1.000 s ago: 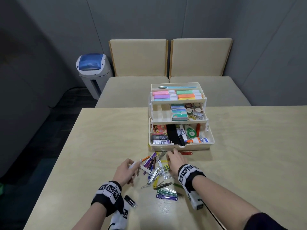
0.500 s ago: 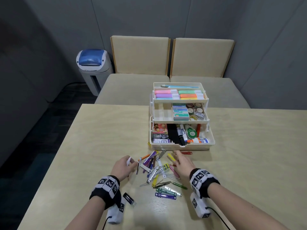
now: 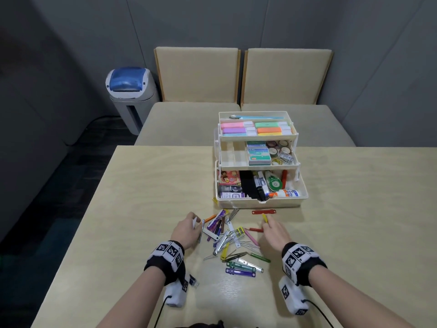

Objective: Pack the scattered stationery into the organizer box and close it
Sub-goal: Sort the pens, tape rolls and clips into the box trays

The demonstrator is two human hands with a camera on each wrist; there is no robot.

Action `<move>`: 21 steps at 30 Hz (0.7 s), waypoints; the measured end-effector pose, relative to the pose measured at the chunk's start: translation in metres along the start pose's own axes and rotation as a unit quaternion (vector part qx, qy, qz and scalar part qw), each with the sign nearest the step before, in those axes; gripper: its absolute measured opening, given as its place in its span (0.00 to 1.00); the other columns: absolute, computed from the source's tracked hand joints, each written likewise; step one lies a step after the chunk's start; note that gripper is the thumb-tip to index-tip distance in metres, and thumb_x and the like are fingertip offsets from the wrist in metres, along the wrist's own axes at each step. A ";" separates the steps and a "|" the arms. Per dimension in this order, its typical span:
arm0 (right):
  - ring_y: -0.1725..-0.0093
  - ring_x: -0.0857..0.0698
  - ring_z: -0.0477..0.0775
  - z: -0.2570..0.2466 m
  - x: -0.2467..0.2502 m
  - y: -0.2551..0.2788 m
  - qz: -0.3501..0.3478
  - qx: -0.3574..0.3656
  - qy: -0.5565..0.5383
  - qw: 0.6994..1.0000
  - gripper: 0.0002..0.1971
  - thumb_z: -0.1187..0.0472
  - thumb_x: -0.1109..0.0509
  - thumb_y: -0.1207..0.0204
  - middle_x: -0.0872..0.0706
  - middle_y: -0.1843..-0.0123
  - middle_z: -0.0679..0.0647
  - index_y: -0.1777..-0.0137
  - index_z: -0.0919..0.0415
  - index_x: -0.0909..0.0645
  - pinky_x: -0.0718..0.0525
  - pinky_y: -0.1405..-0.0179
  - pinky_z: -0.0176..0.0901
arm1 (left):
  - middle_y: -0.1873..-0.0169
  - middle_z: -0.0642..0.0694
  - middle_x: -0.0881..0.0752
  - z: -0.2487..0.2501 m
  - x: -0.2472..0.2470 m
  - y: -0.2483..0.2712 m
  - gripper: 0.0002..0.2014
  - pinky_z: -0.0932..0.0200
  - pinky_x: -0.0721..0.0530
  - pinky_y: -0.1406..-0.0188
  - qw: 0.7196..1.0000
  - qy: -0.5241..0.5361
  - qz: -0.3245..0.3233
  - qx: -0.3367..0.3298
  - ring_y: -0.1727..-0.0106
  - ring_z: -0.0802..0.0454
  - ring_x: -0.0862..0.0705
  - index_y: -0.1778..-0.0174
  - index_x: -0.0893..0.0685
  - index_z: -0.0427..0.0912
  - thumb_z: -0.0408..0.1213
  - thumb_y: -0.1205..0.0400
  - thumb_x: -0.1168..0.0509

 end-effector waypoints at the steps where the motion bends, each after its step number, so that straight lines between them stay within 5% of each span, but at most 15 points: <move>1: 0.48 0.19 0.61 0.006 0.005 -0.001 0.014 -0.010 0.004 1.000 0.09 0.62 0.49 0.15 0.17 0.50 0.62 0.49 0.60 0.27 0.24 0.48 0.49 | 0.65 0.44 0.13 0.002 0.001 0.000 0.10 0.59 0.25 0.67 1.000 0.009 0.003 0.000 0.66 0.48 0.17 0.47 0.24 0.44 0.46 0.17 0.39; 4: 0.47 0.20 0.62 0.017 0.009 0.003 0.009 -0.034 0.004 0.999 0.09 0.60 0.44 0.17 0.16 0.49 0.62 0.49 0.62 0.23 0.24 0.45 0.49 | 0.71 0.50 0.16 0.007 0.001 -0.002 0.13 0.59 0.26 0.70 1.000 -0.024 0.005 -0.016 0.69 0.53 0.19 0.54 0.23 0.47 0.53 0.20 0.35; 10: 0.44 0.19 0.56 0.006 -0.005 0.012 -0.024 -0.021 -0.026 0.999 0.11 0.64 0.43 0.19 0.15 0.47 0.55 0.53 0.57 0.19 0.24 0.44 0.44 | 0.55 0.47 0.15 0.017 -0.001 0.000 0.18 0.56 0.21 0.62 0.989 -0.146 0.020 -0.029 0.58 0.47 0.17 0.50 0.26 0.45 0.57 0.22 0.36; 14: 0.47 0.17 0.55 0.002 -0.004 0.012 -0.016 -0.013 -0.037 0.999 0.09 0.63 0.42 0.19 0.14 0.49 0.54 0.55 0.56 0.20 0.21 0.42 0.47 | 0.54 0.44 0.18 0.075 0.029 0.010 0.09 0.53 0.24 0.60 0.992 0.005 0.084 -0.098 0.59 0.48 0.21 0.47 0.32 0.43 0.44 0.14 0.50; 17: 0.51 0.16 0.56 0.003 -0.004 0.016 -0.017 0.001 -0.032 0.999 0.07 0.62 0.40 0.19 0.12 0.51 0.56 0.55 0.56 0.22 0.18 0.48 0.45 | 0.46 0.45 0.21 0.130 0.036 -0.002 0.12 0.52 0.20 0.46 0.985 0.080 0.012 -0.151 0.50 0.50 0.21 0.41 0.31 0.40 0.42 0.13 0.54; 21: 0.52 0.15 0.60 0.008 0.000 0.020 0.000 0.015 -0.026 1.000 0.05 0.60 0.39 0.19 0.11 0.52 0.58 0.54 0.55 0.23 0.22 0.56 0.44 | 0.33 0.39 0.30 0.184 0.012 -0.036 0.16 0.42 0.30 0.29 0.972 -0.045 -0.131 -0.190 0.35 0.43 0.26 0.34 0.31 0.39 0.41 0.14 0.51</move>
Point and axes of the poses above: each hand's wrist, its own y-axis away from the middle knuckle, its own x-axis out of the back of the hand, z = x × y, the point moved 6 cm from there along -y, towards the middle knuckle
